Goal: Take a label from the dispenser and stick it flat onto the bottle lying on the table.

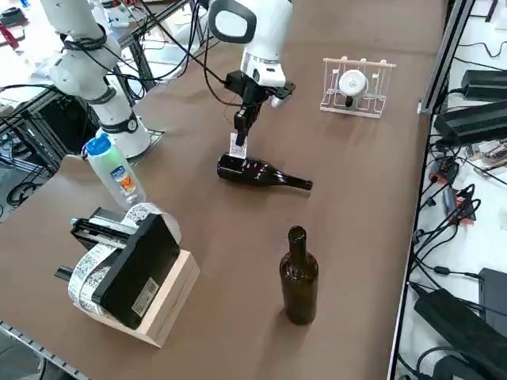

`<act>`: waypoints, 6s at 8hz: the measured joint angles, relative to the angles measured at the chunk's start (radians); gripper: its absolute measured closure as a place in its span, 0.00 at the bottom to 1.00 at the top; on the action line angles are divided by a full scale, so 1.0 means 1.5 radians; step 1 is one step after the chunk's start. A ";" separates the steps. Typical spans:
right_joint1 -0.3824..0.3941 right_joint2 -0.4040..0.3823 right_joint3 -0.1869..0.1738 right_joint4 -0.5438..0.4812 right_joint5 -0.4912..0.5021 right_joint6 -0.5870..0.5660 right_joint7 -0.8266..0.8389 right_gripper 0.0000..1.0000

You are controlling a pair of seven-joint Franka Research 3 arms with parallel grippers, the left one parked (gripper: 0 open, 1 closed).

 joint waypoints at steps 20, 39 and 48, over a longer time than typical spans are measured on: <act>-0.029 0.028 0.000 -0.024 0.073 0.066 -0.070 0.98; -0.027 0.051 0.004 -0.024 0.090 0.081 -0.073 0.98; -0.021 0.067 0.007 -0.024 0.090 0.091 -0.073 0.97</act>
